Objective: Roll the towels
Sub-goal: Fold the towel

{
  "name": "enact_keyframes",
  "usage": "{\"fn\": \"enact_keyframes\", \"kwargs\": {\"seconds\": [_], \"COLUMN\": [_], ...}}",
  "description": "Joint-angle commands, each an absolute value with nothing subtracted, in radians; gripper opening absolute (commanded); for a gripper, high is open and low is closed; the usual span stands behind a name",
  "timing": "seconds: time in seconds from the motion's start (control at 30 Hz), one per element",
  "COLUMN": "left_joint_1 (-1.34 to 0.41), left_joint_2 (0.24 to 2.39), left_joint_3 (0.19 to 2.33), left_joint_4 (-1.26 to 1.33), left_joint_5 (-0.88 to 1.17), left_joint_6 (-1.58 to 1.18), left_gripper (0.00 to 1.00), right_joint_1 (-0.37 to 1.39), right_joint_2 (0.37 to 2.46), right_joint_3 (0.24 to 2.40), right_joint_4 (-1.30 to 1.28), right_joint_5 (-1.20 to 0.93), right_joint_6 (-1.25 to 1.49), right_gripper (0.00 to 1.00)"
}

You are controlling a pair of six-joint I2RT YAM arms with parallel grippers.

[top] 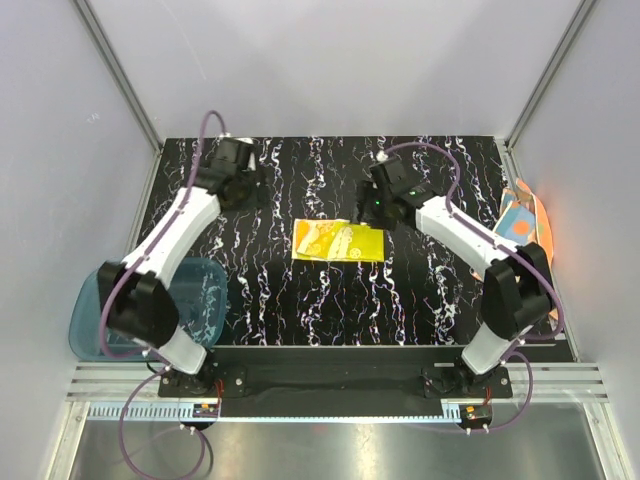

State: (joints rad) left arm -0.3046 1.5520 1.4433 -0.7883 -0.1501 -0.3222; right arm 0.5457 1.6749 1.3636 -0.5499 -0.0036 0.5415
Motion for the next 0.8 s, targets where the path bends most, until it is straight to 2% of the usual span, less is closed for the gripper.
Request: {"fn": "enact_keyframes", "kwargs": {"seconds": [0.0,0.27,0.57,0.77], "left_joint_1": [-0.382,-0.449,-0.483,-0.494], "left_joint_2": [1.644,1.866,2.000,2.042], "left_joint_3": [1.520,1.595,1.655,1.632], "left_joint_4": [-0.816,-0.739,-0.719,-0.661], "left_joint_5": [-0.112,-0.006,-0.006,0.083], "left_joint_6": [-0.370,-0.410,-0.399,-0.416], "left_gripper": [0.74,0.72,0.70,0.68], "right_joint_1": [0.508,0.502,0.502,0.502], "right_joint_2": [1.701,1.867,1.933,1.950], "right_joint_3": [1.281,1.282,1.252,1.253], "right_joint_4": [-0.554,-0.611,-0.607,-0.609], "right_joint_5": [-0.020,0.040,0.080,0.078], "right_joint_6": [0.508,0.497,0.502,0.489], "right_gripper": [0.62,0.60,0.60,0.60]}}
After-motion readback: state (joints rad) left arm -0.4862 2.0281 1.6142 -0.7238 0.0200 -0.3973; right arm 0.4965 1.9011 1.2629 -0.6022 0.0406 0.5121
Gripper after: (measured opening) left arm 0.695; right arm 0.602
